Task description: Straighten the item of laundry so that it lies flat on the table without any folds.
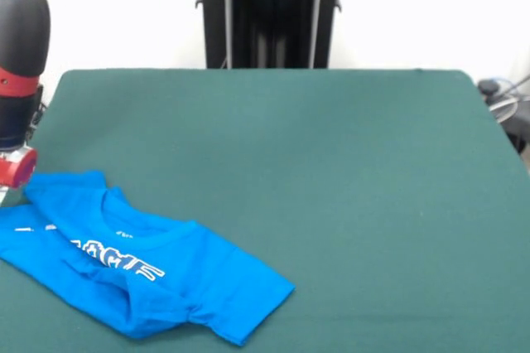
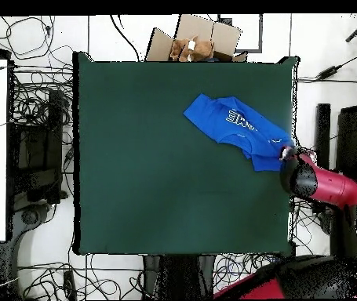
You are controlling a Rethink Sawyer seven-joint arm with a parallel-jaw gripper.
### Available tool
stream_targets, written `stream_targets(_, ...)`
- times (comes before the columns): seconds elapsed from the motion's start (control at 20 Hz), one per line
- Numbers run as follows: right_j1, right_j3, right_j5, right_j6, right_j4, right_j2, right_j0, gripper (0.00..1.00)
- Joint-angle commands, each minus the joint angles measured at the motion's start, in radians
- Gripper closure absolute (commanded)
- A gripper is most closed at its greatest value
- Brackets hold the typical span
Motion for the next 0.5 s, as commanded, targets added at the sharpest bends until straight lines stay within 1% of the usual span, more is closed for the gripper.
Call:
stream_targets(0.05,-0.024,0.055,0.329,-0.379,-0.016,0.246,-0.184,1.0)
stream_targets(0.1,-0.037,0.078,0.327,-0.378,-0.021,0.247,-0.19,1.0)
stream_targets(0.15,-0.068,0.121,0.316,-0.35,-0.016,0.25,-0.196,1.0)
stream_targets(0.2,-0.074,0.129,0.311,-0.333,-0.018,0.251,-0.198,1.0)
stream_targets(0.25,-0.105,0.17,0.289,-0.286,-0.022,0.234,-0.184,1.0)
stream_targets(0.35,-0.141,0.214,0.267,-0.215,-0.014,0.231,-0.164,1.0)
stream_targets(0.5,-0.182,0.256,0.264,-0.126,0.006,0.217,-0.131,1.0)
